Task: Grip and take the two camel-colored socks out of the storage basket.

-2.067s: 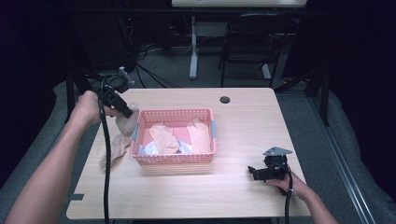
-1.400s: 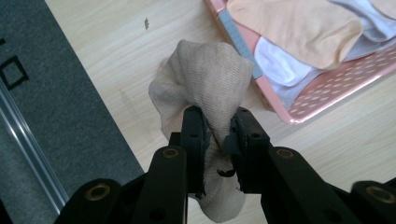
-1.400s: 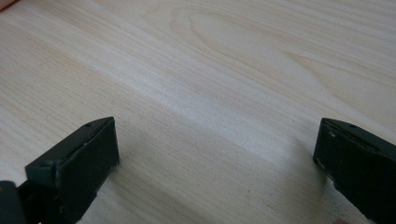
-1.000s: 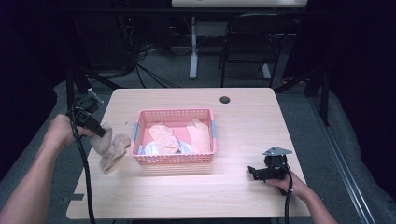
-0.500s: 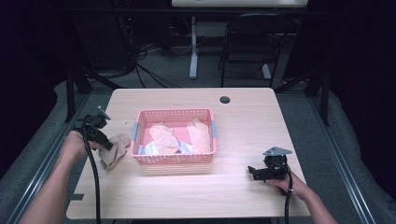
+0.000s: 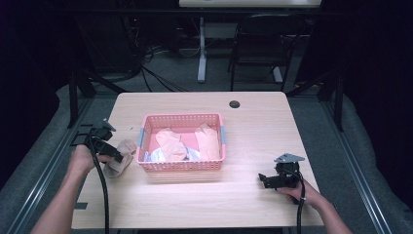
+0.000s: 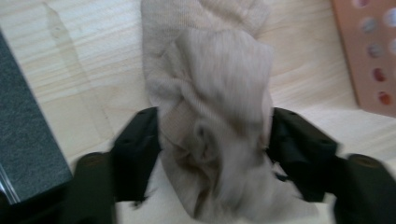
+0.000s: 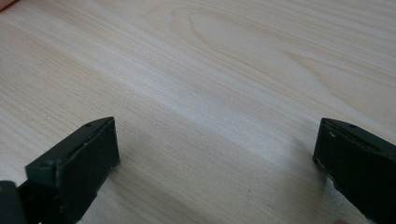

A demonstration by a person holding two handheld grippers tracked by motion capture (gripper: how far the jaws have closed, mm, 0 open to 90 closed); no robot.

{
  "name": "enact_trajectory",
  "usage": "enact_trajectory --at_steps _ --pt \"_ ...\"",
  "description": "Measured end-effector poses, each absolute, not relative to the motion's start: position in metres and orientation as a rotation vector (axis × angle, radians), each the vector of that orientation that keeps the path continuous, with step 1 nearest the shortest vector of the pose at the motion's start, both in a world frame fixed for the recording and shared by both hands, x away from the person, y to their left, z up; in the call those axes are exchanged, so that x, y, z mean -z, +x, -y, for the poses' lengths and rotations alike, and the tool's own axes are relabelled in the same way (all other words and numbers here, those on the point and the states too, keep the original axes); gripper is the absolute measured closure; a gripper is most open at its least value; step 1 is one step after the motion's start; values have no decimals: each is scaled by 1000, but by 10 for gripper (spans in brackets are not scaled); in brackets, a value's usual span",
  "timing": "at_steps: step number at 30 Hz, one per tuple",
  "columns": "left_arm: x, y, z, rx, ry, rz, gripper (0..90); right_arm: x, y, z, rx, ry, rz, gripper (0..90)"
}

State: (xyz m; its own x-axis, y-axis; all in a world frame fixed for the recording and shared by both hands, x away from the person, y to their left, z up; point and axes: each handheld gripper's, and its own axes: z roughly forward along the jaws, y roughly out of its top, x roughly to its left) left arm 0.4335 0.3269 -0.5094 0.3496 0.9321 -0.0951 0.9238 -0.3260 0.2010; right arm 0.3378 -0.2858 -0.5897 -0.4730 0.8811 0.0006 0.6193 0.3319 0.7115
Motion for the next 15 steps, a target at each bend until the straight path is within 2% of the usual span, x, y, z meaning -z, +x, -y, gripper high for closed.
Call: enact_trajectory --at_steps 2,4,7,9,15 --pt "499 428 -328 -90 2394 -1658 154 590 338 286 -931 1326 -2217 0" --pt "489 423 -330 -105 2379 -1642 127 590 338 286 -927 1326 -2216 0" --pt "478 415 -331 -121 2386 -1631 37 590 338 286 -927 1326 -2216 0" --pt "474 411 -331 -119 2391 -1618 4 590 338 286 -928 1326 -2216 0" --pt "468 402 -332 -141 2390 -1592 1 590 338 286 -926 1326 -2216 0"
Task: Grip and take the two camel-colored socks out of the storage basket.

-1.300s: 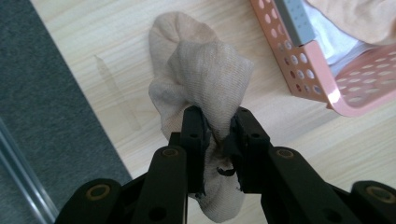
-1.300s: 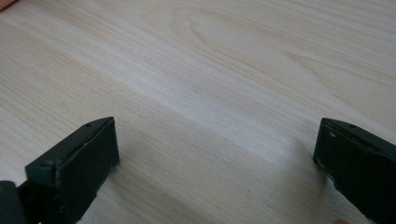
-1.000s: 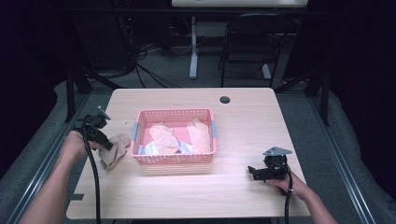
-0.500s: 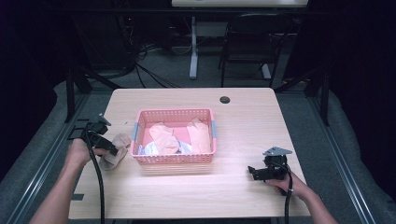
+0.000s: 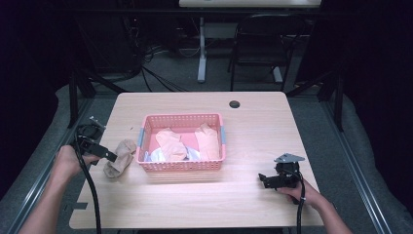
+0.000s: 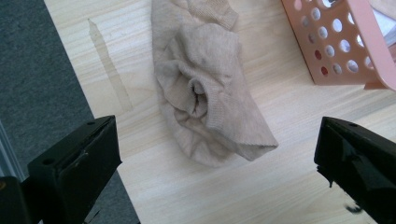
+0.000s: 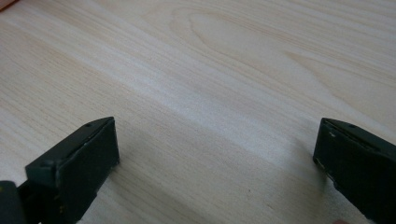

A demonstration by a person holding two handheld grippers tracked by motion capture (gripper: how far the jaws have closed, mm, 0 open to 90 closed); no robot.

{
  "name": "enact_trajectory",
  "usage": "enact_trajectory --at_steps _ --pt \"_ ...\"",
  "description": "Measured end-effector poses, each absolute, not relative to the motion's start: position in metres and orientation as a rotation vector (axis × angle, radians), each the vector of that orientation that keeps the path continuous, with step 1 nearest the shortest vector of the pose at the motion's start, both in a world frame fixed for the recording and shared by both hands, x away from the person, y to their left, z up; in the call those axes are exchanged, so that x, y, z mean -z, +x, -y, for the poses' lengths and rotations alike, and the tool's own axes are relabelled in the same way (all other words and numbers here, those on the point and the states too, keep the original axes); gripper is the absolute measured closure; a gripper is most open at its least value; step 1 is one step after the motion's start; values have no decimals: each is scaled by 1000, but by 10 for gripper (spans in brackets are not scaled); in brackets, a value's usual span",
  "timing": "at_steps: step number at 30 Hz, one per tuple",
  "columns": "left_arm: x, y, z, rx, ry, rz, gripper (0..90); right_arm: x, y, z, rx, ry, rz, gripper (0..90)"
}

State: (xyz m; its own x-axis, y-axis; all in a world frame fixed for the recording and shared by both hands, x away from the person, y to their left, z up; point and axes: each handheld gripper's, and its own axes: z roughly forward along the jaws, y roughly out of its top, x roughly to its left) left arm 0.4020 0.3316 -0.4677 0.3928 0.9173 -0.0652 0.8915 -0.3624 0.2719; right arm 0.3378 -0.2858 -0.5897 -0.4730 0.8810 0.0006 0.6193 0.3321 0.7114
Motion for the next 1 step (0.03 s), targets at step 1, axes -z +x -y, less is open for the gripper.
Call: enact_trajectory --at_steps 1 --pt "468 402 -332 -143 2393 -1586 1 590 338 286 -926 1326 -2216 0"
